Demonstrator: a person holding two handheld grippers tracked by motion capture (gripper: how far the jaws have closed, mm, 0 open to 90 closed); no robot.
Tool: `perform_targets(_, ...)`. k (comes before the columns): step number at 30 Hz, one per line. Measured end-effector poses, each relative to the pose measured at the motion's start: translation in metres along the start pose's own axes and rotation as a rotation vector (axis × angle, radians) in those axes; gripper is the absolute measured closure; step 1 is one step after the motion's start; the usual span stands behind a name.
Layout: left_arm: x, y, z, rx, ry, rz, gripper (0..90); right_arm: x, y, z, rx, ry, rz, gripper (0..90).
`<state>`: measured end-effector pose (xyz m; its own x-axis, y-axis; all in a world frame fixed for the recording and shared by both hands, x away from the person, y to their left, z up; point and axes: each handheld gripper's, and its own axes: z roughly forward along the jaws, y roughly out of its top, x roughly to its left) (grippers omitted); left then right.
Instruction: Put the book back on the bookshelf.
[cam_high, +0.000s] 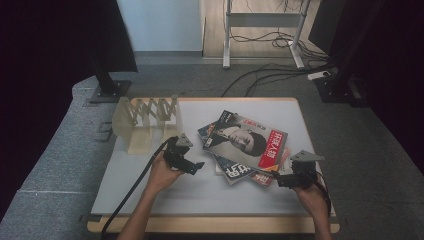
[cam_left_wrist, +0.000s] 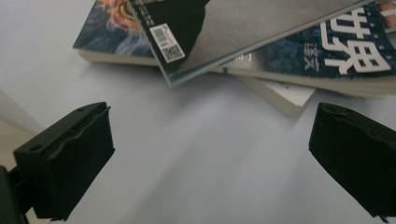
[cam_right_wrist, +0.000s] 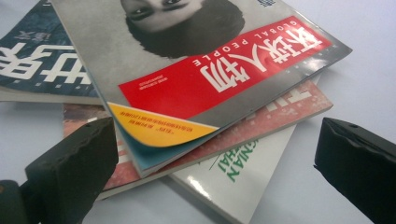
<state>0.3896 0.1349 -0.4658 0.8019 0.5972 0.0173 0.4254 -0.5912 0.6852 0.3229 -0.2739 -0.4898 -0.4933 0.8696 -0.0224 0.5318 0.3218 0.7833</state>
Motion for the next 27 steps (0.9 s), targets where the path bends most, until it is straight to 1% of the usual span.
perform_targets(3, 0.001, 0.009, 0.005, -0.004, -0.008, 0.014, 0.0, -0.002, 0.003, 0.003, 0.0, 0.0, 0.003, 0.0)
perform_targets(5, 0.002, 0.015, 0.009, -0.012, -0.029, 0.006, 0.0, -0.004, 0.005, 0.005, 0.0, 0.0, 0.0, 0.0)
perform_targets(7, 0.0, 0.021, 0.013, -0.023, -0.032, 0.018, 0.0, -0.005, 0.007, 0.006, -0.002, 0.001, 0.001, 0.0)
perform_targets(9, 0.001, 0.027, 0.017, -0.018, -0.051, 0.017, 0.0, -0.006, 0.009, 0.009, -0.005, 0.004, 0.001, 0.0)
perform_targets(11, 0.0, 0.033, 0.02, -0.02, -0.041, 0.032, 0.0, -0.008, 0.011, 0.011, -0.01, 0.007, 0.007, 0.0)
perform_targets(13, 0.0, 0.039, 0.024, -0.018, -0.052, 0.031, 0.0, -0.009, 0.014, 0.013, -0.012, 0.007, 0.006, 0.0)
perform_targets(14, 0.001, 0.042, 0.026, -0.026, -0.051, 0.036, 0.0, -0.009, 0.015, 0.014, -0.017, 0.008, 0.007, 0.0)
perform_targets(16, 0.002, 0.048, 0.03, -0.016, -0.058, 0.034, 0.0, -0.01, 0.017, 0.015, -0.021, 0.012, 0.013, 0.0)
perform_targets(17, 0.002, 0.05, 0.033, -0.01, -0.05, 0.041, 0.0, -0.011, 0.018, 0.016, -0.021, 0.012, 0.013, 0.0)
perform_targets(18, 0.002, 0.052, 0.035, -0.005, -0.052, 0.048, 0.0, -0.012, 0.019, 0.016, -0.022, 0.015, 0.015, 0.0)
perform_targets(20, 0.003, 0.056, 0.041, 0.008, -0.056, 0.048, 0.0, -0.013, 0.021, 0.015, -0.036, 0.024, 0.023, 0.0)
perform_targets(22, 0.003, 0.059, 0.047, 0.006, -0.062, 0.048, 0.0, -0.014, 0.024, 0.014, -0.035, 0.022, 0.019, 0.0)
perform_targets(24, 0.004, 0.059, 0.051, 0.002, -0.074, 0.033, 0.0, -0.017, 0.026, 0.012, -0.033, 0.014, 0.014, 0.0)
perform_targets(26, 0.006, 0.059, 0.057, 0.02, -0.065, 0.043, 0.0, -0.02, 0.027, 0.01, -0.034, 0.011, 0.02, 0.0)
perform_targets(27, 0.006, 0.06, 0.058, 0.02, -0.063, 0.04, 0.0, -0.022, 0.028, 0.01, -0.031, 0.007, 0.018, 0.0)
